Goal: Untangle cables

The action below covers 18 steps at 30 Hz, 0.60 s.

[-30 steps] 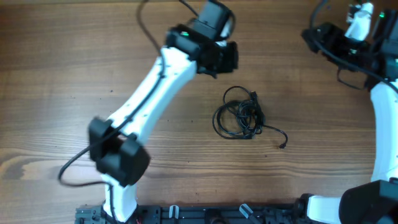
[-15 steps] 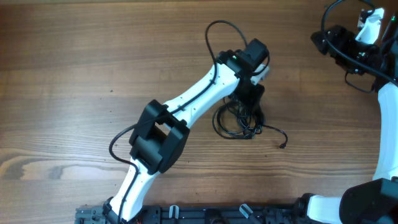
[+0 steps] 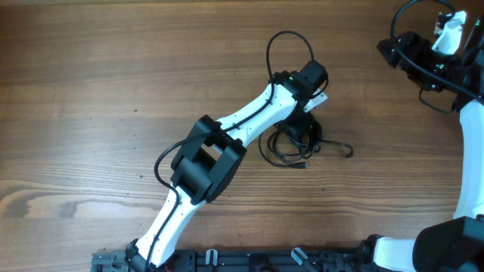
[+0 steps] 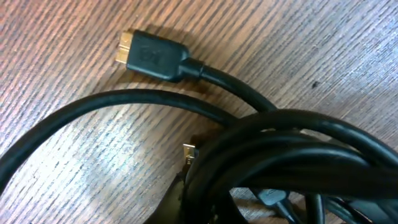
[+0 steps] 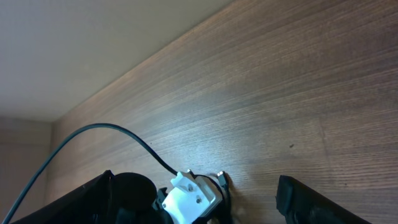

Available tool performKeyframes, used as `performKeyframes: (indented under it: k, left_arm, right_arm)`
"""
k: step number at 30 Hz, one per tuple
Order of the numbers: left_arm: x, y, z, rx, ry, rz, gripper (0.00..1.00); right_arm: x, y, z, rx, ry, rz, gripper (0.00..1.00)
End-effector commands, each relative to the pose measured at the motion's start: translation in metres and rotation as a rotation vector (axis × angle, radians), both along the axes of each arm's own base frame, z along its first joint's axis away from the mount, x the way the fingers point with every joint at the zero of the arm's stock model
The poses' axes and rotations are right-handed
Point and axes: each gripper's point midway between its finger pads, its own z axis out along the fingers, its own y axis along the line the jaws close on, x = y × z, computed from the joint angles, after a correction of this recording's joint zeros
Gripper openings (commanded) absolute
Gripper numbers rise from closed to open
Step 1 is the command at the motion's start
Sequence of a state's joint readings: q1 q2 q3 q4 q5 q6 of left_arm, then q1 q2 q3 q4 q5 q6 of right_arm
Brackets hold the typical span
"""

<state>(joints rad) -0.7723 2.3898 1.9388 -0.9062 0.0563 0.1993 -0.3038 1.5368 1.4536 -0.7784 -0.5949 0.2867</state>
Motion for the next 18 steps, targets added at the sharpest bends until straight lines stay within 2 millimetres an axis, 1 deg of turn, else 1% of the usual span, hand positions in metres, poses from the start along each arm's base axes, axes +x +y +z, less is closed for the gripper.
performKeyframes:
  k: [1,3,5,6,7,8,10,12,13,16,18]
  left_arm:
    - [0.010,0.020,-0.016,0.074,-0.010,0.078,0.04]
    - [0.023,0.026,0.014,0.041,-0.045,0.138,0.04]
    - [0.045,0.032,0.080,-0.085,-0.115,0.263,0.04]
    - [0.048,0.032,0.102,-0.142,-0.123,0.287,0.04]
    - [0.045,0.028,0.138,-0.252,-0.110,0.274,0.04]
    - [0.037,0.023,0.170,-0.353,-0.092,0.248,0.04]
    - [0.028,0.020,0.213,-0.463,-0.100,0.216,0.04]
    - [0.019,0.021,0.241,-0.525,-0.112,0.193,0.04]
    - [0.015,0.020,0.251,-0.550,-0.112,0.181,0.04]
    - [0.008,0.017,0.258,-0.582,-0.086,0.160,0.04]
    - [0.005,0.020,0.254,-0.568,-0.072,0.165,0.04]
  right_arm:
    - [0.002,0.002,-0.001,0.008,0.006,0.005,0.87]
    - [0.001,0.002,-0.002,0.010,0.014,0.005,0.87]
    - [-0.001,0.009,-0.003,0.016,0.019,0.026,0.87]
    - [-0.001,0.021,-0.001,0.017,0.000,0.082,0.87]
    - [-0.002,0.037,0.003,0.013,-0.029,0.156,0.86]
    - [-0.002,0.053,0.005,0.003,-0.055,0.223,0.86]
    - [-0.001,0.073,0.008,-0.030,-0.095,0.302,0.86]
    - [0.002,0.088,0.012,-0.059,-0.141,0.361,0.82]
    - [0.002,0.097,0.015,-0.076,-0.175,0.406,0.79]
    - [-0.002,0.122,0.022,-0.121,-0.274,0.553,0.76]
    - [-0.002,0.131,0.025,-0.156,-0.321,0.599,0.74]
